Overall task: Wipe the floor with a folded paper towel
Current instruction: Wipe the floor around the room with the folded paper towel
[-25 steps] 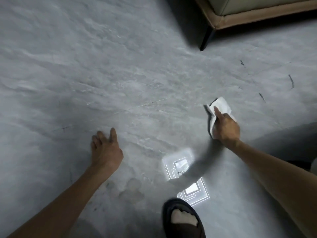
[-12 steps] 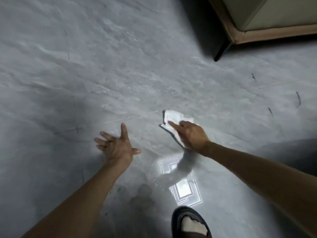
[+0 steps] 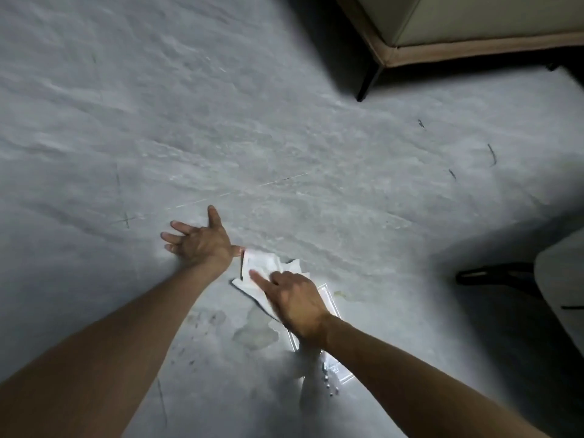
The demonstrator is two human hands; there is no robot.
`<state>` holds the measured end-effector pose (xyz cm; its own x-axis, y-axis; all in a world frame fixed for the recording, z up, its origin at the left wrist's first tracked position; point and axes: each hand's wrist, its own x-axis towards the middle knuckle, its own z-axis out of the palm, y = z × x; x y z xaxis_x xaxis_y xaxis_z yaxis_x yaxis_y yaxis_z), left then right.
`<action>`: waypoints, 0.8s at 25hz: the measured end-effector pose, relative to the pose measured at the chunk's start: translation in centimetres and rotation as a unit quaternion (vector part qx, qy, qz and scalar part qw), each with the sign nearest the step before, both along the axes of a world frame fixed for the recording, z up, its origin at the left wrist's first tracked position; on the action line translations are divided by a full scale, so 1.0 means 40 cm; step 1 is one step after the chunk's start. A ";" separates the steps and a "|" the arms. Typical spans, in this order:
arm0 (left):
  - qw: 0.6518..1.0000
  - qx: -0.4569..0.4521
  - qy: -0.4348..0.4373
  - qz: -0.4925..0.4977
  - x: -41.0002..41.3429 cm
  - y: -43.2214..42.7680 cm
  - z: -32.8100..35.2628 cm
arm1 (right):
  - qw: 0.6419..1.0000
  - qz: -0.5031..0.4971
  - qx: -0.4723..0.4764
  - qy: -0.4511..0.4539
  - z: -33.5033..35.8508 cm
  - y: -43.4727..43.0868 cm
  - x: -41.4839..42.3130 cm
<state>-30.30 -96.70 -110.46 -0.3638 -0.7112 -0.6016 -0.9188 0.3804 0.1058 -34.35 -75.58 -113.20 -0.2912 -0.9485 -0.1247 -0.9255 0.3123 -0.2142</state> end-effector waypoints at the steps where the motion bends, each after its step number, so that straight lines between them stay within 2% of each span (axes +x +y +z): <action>1: 1.000 -0.001 0.001 -0.001 0.003 0.004 -0.001 | 0.996 0.084 0.004 -0.006 0.018 0.036 -0.040; 2: 1.000 0.001 0.001 0.001 0.003 0.009 0.001 | 0.994 0.107 -0.012 0.026 0.035 0.077 -0.115; 3: 1.000 0.003 0.001 -0.001 -0.004 0.010 0.003 | 0.996 0.058 -0.007 0.062 0.051 0.126 -0.198; 4: 1.000 0.003 0.001 -0.004 -0.013 0.008 0.004 | 0.995 -0.045 0.012 0.088 0.059 0.181 -0.284; 5: 1.000 0.002 -0.002 -0.004 -0.019 0.005 0.004 | 0.979 -0.176 0.040 0.100 0.072 0.247 -0.358; 7: 1.000 -0.004 -0.007 -0.001 -0.023 0.004 0.003 | 0.922 -0.383 0.025 0.057 0.069 0.383 -0.417; 9: 1.000 -0.020 0.006 0.004 -0.021 0.007 0.003 | 0.890 -0.451 0.003 0.067 0.044 0.406 -0.351; 10: 0.999 -0.026 0.020 -0.001 -0.015 0.022 0.001 | 0.897 -0.435 -0.002 0.073 0.030 0.386 -0.289; 11: 0.999 -0.028 0.039 -0.012 -0.003 0.049 -0.001 | 0.923 -0.377 -0.020 0.080 0.013 0.361 -0.222; 13: 0.994 -0.024 0.098 -0.047 0.022 0.118 0.002 | 0.986 -0.151 -0.048 0.060 -0.008 0.313 -0.090; 15: 0.984 -0.023 0.152 -0.095 0.073 0.200 0.009 | 0.995 0.067 -0.044 0.051 -0.008 0.311 -0.077; 16: 0.980 -0.026 0.162 -0.111 0.106 0.234 0.016 | 0.992 0.101 -0.030 0.063 -0.008 0.327 -0.110; 17: 0.980 -0.028 0.156 -0.118 0.141 0.261 0.027 | 0.994 0.074 -0.013 0.083 -0.009 0.356 -0.151; 18: 0.982 -0.030 0.145 -0.121 0.167 0.279 0.039 | 0.996 -0.014 0.009 0.092 -0.011 0.396 -0.204; 20: 0.984 -0.021 0.122 -0.131 0.185 0.297 0.068 | 0.963 -0.261 0.014 0.059 0.001 0.485 -0.312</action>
